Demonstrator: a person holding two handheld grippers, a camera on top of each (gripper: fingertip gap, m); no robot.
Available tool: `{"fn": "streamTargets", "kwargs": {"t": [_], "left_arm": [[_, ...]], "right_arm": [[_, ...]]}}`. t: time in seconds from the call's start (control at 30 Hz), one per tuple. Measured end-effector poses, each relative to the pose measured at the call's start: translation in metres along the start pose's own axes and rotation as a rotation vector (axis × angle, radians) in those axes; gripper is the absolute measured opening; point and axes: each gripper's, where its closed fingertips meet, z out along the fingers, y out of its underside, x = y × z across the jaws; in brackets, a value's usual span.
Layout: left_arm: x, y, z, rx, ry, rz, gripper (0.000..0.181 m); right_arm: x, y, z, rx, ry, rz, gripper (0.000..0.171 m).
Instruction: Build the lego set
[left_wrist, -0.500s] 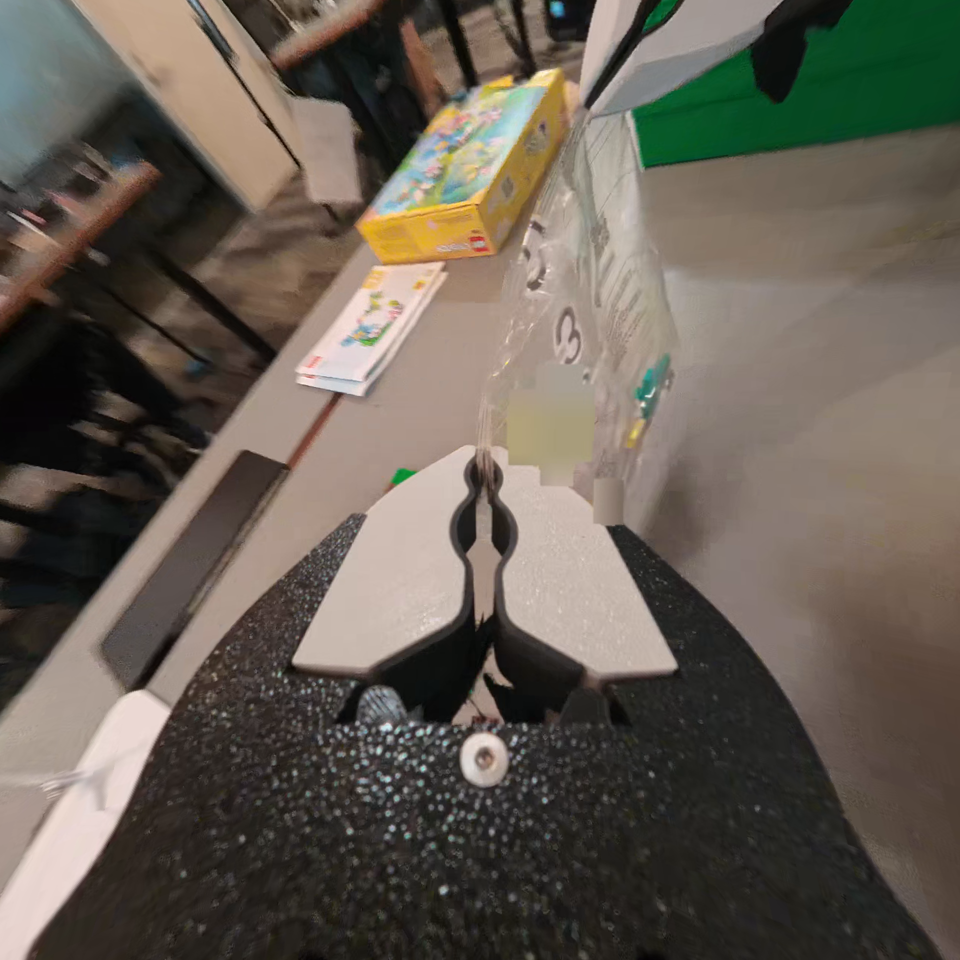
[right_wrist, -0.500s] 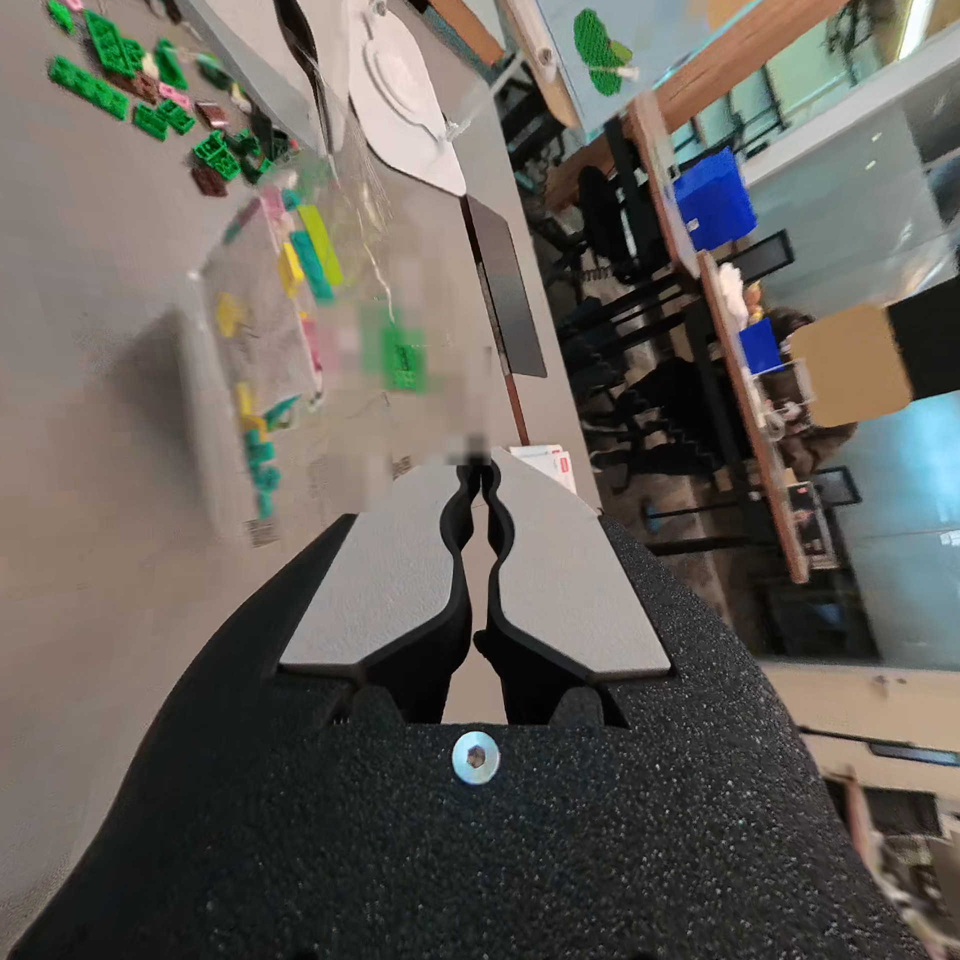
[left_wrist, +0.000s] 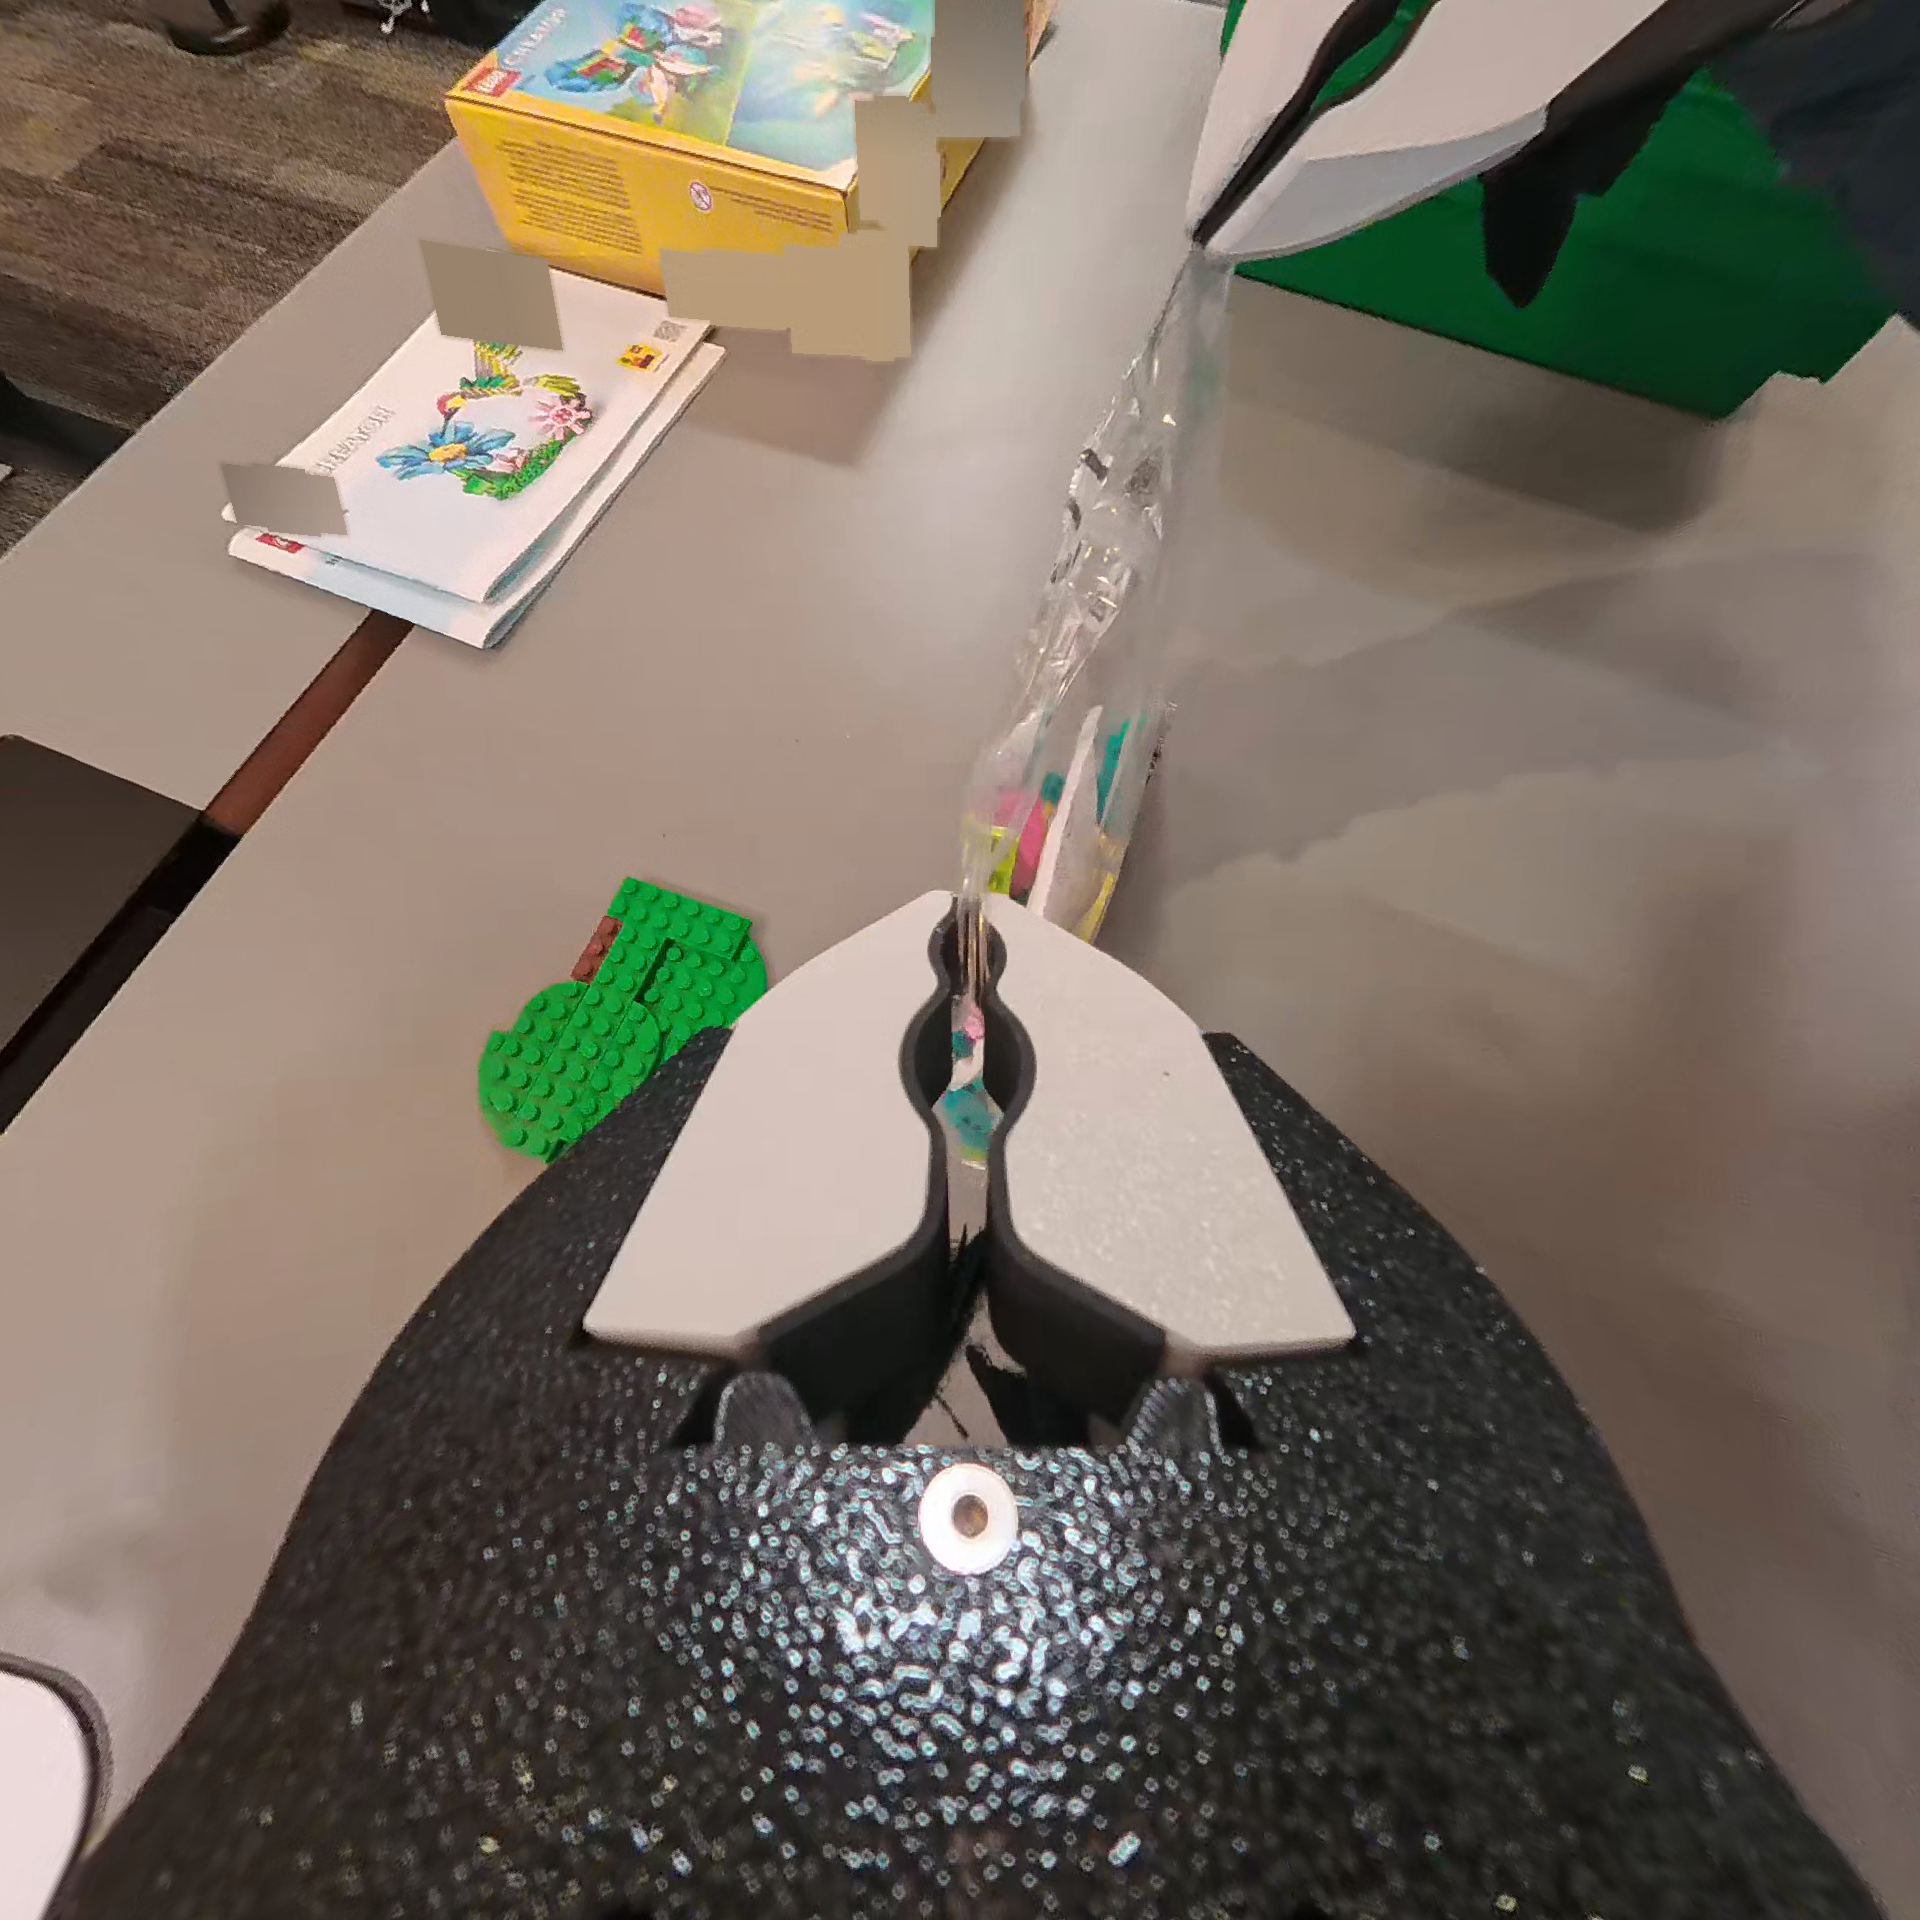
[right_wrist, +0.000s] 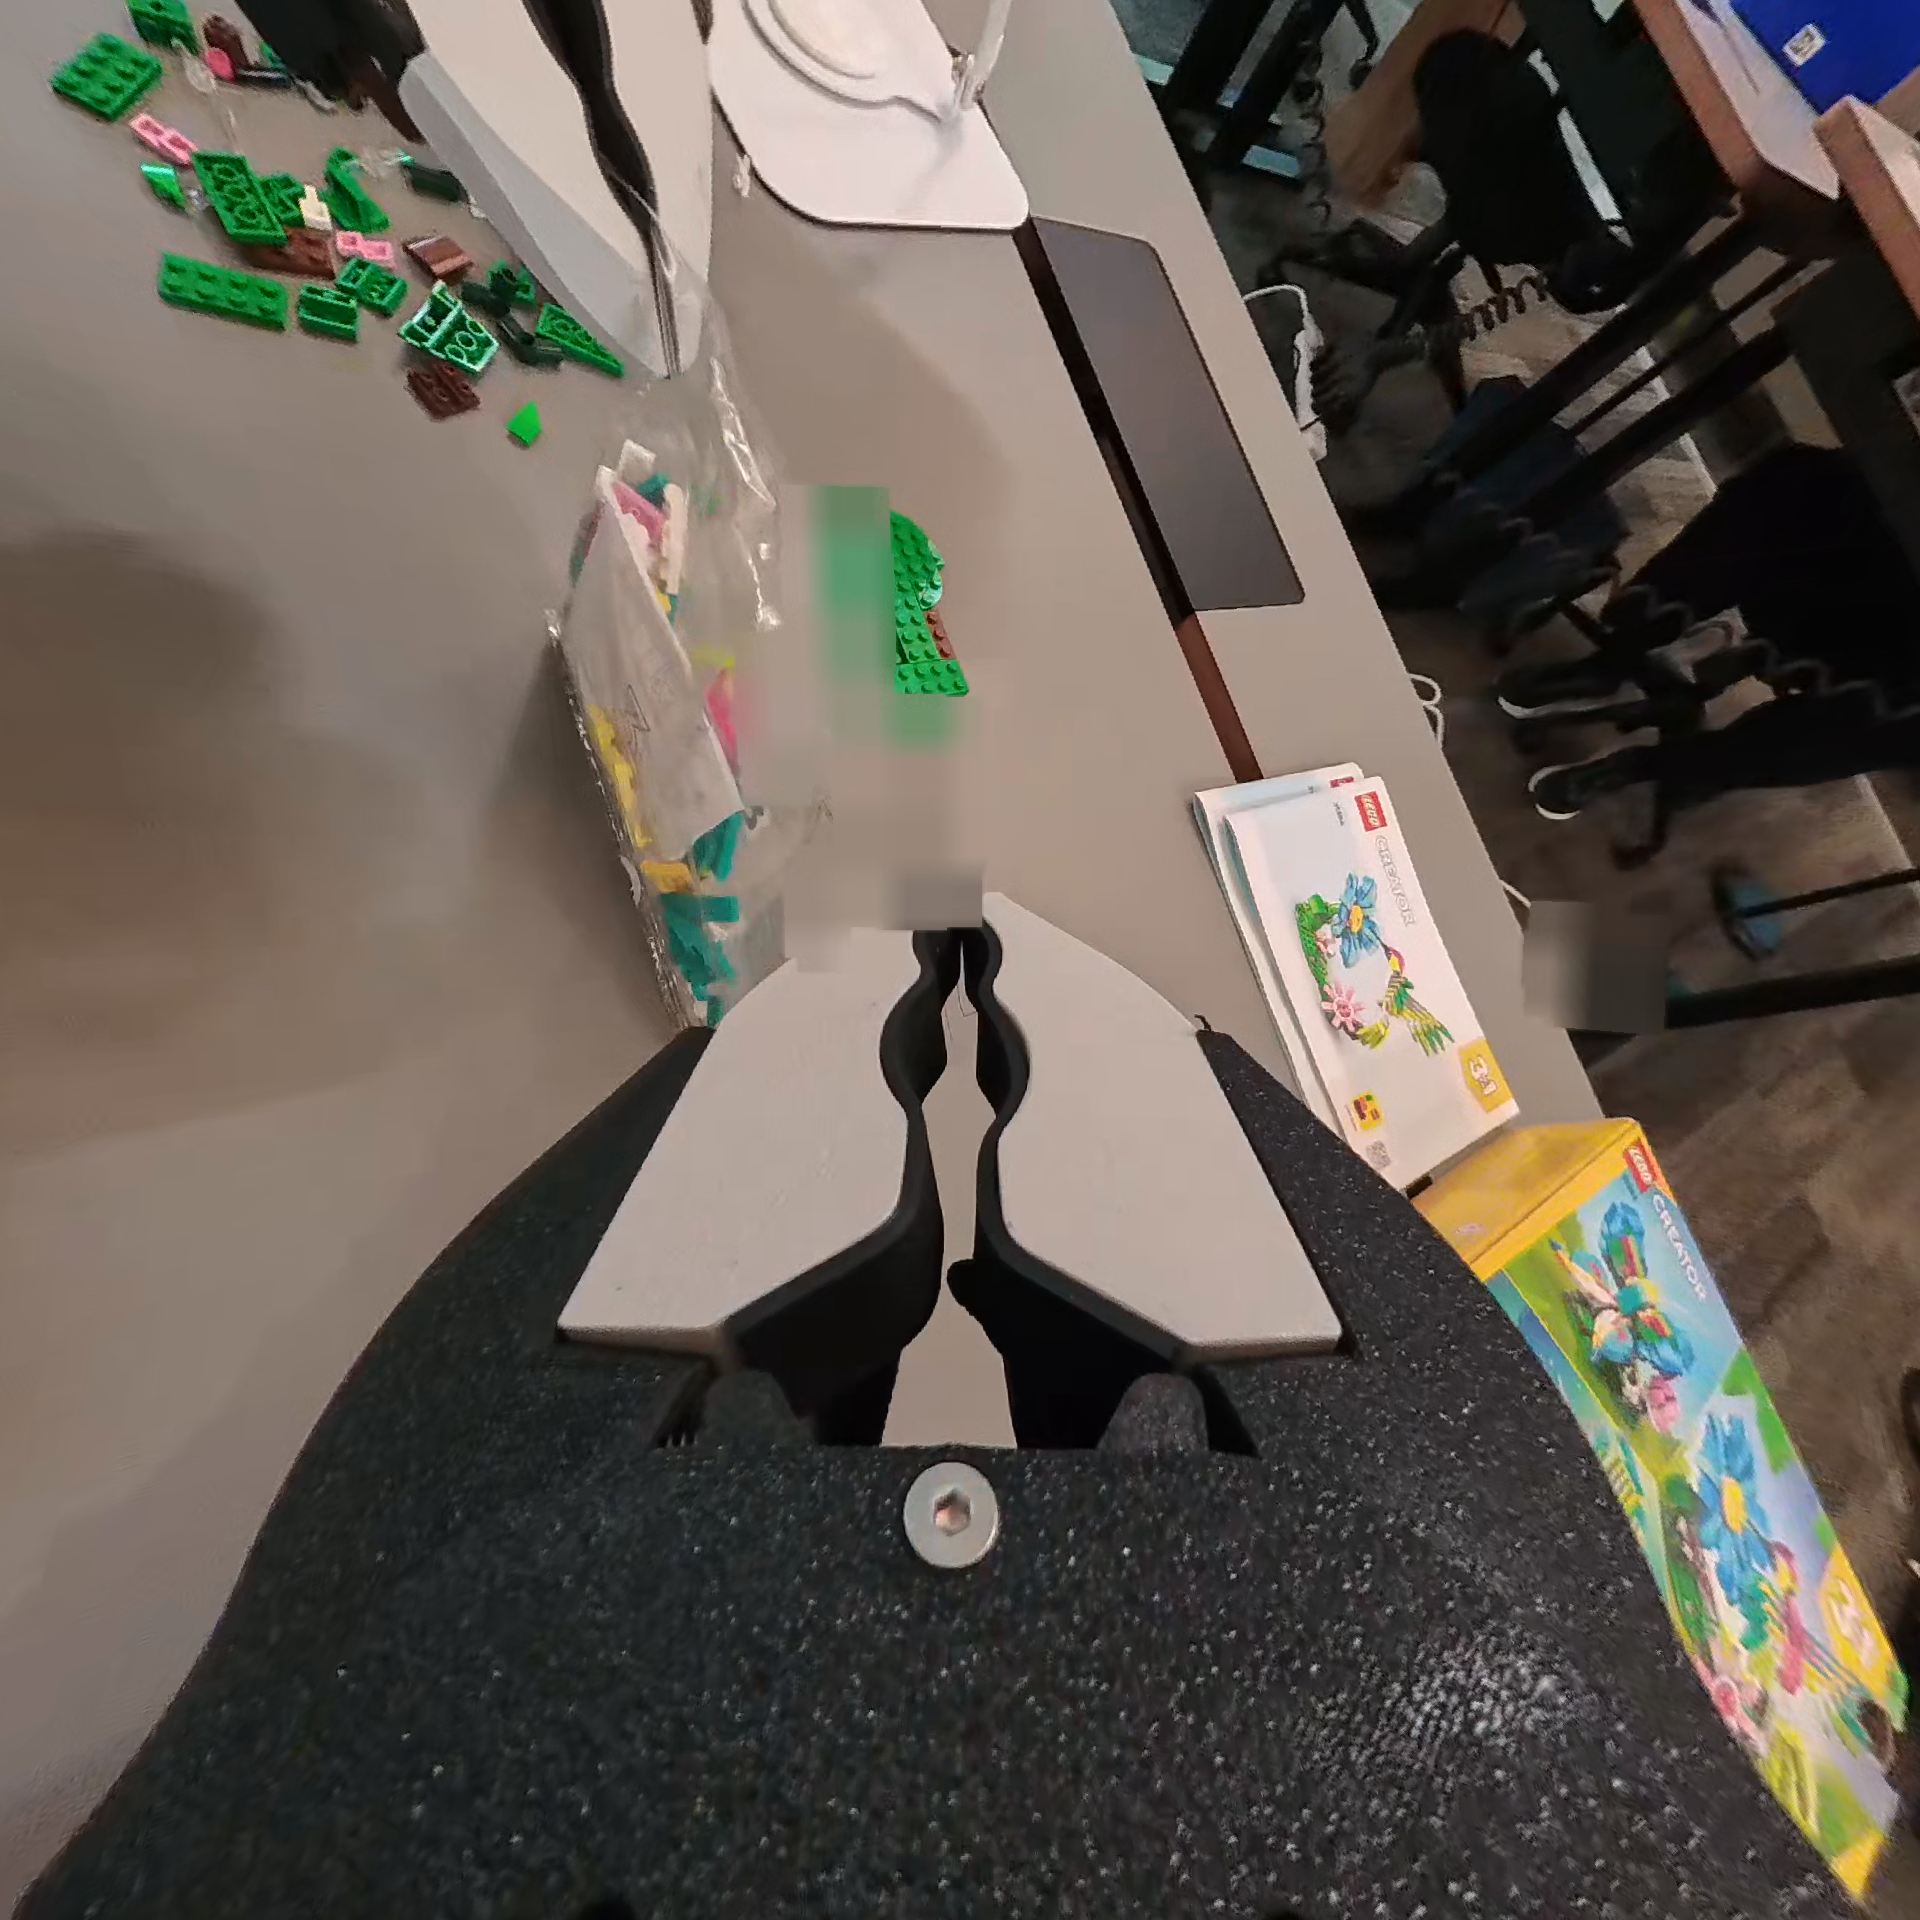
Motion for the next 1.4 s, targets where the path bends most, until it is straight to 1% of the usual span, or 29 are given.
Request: {"fn": "streamTargets", "kwargs": {"t": [0.07, 0.13, 0.23, 0.3, 0.37, 0.47, 0.57, 0.6, 0.63, 0.67, 0.73, 0.77, 0.8, 0.87, 0.97, 1.07, 1.17, 1.3, 1.4], "left_arm": [[-0.001, 0.0, 0.0, -0.005, -0.005, 0.016, 0.0], [-0.001, 0.0, 0.0, -0.007, -0.004, 0.043, 0.0], [0.004, 0.001, 0.0, -0.011, 0.018, 0.096, 0.0], [0.011, 0.002, -0.001, -0.013, 0.042, 0.137, 0.0], [0.016, 0.002, -0.002, -0.016, 0.054, 0.17, 0.0], [0.021, 0.003, -0.003, -0.017, 0.055, 0.205, 0.0], [0.022, 0.003, -0.004, -0.015, 0.035, 0.218, 0.0], [0.02, 0.002, -0.004, -0.011, 0.018, 0.215, 0.0], [0.016, 0.001, -0.004, -0.005, -0.017, 0.209, 0.0], [0.009, -0.003, -0.004, 0.014, -0.082, 0.204, 0.006], [-0.008, -0.02, -0.012, 0.082, -0.262, 0.24, 0.042], [-0.01, -0.033, -0.016, 0.116, -0.344, 0.285, 0.053], [-0.002, -0.048, -0.016, 0.153, -0.371, 0.341, 0.053], [0.029, -0.072, -0.006, 0.194, -0.332, 0.453, 0.044], [0.057, -0.089, 0.022, 0.127, -0.315, 0.616, 0.035], [0.065, -0.092, 0.049, 0.036, -0.287, 0.688, 0.027], [0.067, -0.09, 0.065, -0.026, -0.232, 0.693, 0.02], [0.076, -0.086, 0.076, -0.079, -0.135, 0.691, 0.003], [0.073, -0.085, 0.079, -0.106, -0.143, 0.716, 0.004]], "right_arm": [[-0.001, -0.001, -0.002, 0.011, -0.024, -0.004, 0.003], [-0.004, -0.004, -0.006, 0.028, -0.085, 0.002, 0.022], [-0.018, -0.006, -0.015, 0.037, -0.249, -0.006, 0.039], [-0.015, 0.002, -0.017, -0.038, -0.268, -0.035, 0.041], [-0.011, 0.005, -0.016, -0.074, -0.266, -0.091, 0.037], [-0.018, 0.003, -0.016, -0.107, -0.334, -0.11, 0.029], [-0.02, 0.004, -0.013, -0.152, -0.36, -0.141, 0.011], [-0.022, 0.004, -0.012, -0.161, -0.371, -0.15, 0.002], [-0.023, 0.003, -0.012, -0.171, -0.378, -0.156, 0.0], [-0.022, 0.003, -0.011, -0.178, -0.367, -0.161, 0.0], [-0.021, 0.001, -0.011, -0.183, -0.355, -0.165, 0.0], [-0.021, 0.001, -0.011, -0.187, -0.35, -0.166, 0.0], [-0.021, 0.001, -0.01, -0.19, -0.344, -0.169, 0.0], [-0.021, 0.0, -0.009, -0.197, -0.329, -0.177, 0.0], [-0.024, -0.001, -0.009, -0.197, -0.315, -0.19, 0.0], [-0.029, -0.002, -0.012, -0.194, -0.307, -0.207, 0.0], [-0.035, -0.003, -0.017, -0.188, -0.306, -0.226, 0.0], [-0.036, 0.0, -0.017, -0.197, -0.279, -0.253, 0.0], [-0.036, 0.002, -0.015, -0.195, -0.277, -0.254, 0.0]]}}
